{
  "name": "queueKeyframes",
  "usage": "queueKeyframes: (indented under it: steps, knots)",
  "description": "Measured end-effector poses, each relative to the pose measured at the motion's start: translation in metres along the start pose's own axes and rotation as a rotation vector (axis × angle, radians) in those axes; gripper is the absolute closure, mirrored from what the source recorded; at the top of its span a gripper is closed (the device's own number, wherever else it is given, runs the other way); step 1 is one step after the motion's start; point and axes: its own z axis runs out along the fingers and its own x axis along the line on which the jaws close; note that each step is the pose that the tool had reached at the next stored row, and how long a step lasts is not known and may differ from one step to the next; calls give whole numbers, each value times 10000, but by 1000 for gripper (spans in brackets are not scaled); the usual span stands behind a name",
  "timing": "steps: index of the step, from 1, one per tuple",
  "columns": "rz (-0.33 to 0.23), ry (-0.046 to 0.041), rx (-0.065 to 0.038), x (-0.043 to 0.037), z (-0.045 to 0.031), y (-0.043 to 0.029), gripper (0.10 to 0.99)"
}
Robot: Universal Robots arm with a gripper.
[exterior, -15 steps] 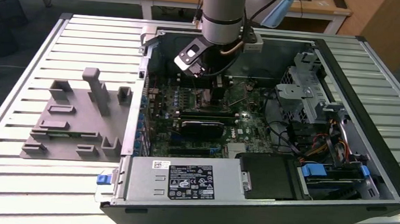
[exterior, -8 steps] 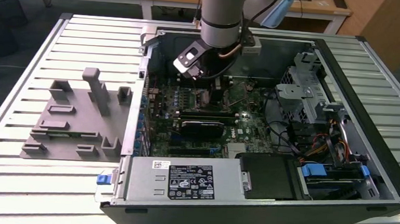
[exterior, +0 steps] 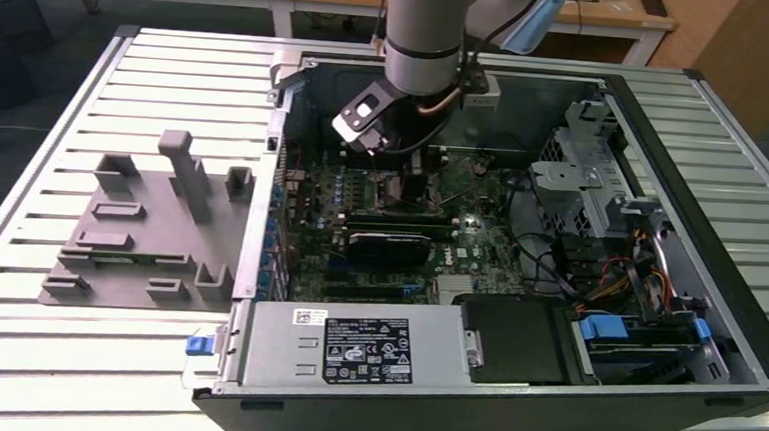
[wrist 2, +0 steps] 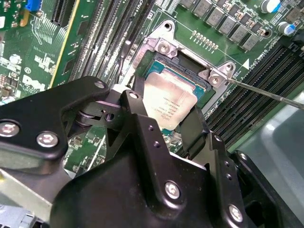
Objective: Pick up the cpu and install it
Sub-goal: 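Place the cpu into insertion slot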
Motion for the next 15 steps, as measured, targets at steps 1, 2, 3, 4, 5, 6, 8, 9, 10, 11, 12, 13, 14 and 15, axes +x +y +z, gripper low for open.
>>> queueKeyframes:
  steps: [1,2,3,4,5,6,8,9,10,11,12,13,14,15]
  knots:
    - [28,-1,1,2,8,-1,545]
    - [48,-1,1,3,14,-1,545]
    - [59,-2,2,4,19,-3,545]
    - [63,-3,2,4,22,-4,545]
    - [65,-3,3,4,25,-4,545]
    - [65,-3,3,4,28,-4,545]
    - [66,-2,2,5,35,-5,545]
    - [66,-2,2,5,38,-6,545]
    - [65,-3,3,5,40,-6,545]
    - [65,-3,3,5,41,-6,545]
    - [65,-4,3,5,41,-6,545]
    - [65,-4,3,5,42,-6,545]
    - [65,-3,3,5,43,-6,545]
    - [65,-2,2,5,43,-6,545]
